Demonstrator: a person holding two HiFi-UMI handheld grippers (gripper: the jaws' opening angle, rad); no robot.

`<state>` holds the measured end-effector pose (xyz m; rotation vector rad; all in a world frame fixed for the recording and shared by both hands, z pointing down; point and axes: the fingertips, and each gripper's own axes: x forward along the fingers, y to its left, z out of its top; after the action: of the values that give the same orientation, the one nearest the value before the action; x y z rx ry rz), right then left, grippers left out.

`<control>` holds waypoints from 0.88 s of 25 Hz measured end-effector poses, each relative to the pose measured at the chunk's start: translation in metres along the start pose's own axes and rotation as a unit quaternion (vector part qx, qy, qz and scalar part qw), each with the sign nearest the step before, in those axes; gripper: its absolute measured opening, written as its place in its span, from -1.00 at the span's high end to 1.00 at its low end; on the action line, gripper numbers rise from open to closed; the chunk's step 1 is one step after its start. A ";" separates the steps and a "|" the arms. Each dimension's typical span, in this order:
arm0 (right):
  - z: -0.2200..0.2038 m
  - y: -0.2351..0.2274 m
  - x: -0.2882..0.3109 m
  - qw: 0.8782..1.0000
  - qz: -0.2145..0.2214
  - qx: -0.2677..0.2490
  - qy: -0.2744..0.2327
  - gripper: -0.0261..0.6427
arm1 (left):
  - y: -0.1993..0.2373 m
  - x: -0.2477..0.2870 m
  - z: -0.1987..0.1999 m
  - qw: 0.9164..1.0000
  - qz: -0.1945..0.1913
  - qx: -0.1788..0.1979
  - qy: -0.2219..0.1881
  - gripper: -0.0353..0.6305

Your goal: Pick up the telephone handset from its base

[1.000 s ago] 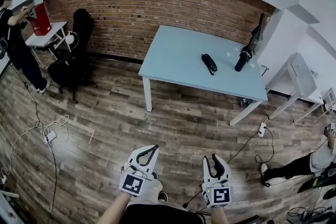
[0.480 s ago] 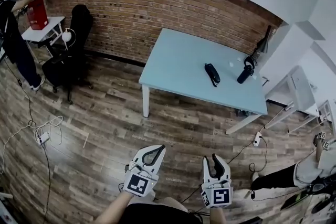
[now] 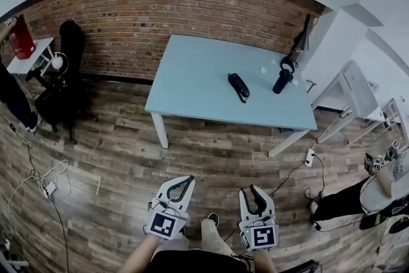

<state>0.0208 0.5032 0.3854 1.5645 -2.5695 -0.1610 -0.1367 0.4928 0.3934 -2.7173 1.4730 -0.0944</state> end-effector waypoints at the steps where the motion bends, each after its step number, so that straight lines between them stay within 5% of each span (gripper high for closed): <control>1: -0.002 -0.012 0.003 1.000 -0.001 0.003 0.001 0.59 | -0.002 0.011 0.001 1.000 0.001 0.000 0.002 0.87; 11: -0.026 -0.125 0.022 0.999 -0.008 0.035 -0.006 0.59 | -0.029 0.109 0.014 1.000 0.010 0.013 0.017 0.87; 22: -0.053 -0.190 0.049 0.999 0.004 0.046 0.010 0.59 | -0.035 0.167 0.009 0.998 0.031 0.026 0.040 0.87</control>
<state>0.1735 0.3716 0.4106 1.5757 -2.6018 -0.0266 -0.0158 0.3724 0.3916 -2.6541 1.5514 -0.2363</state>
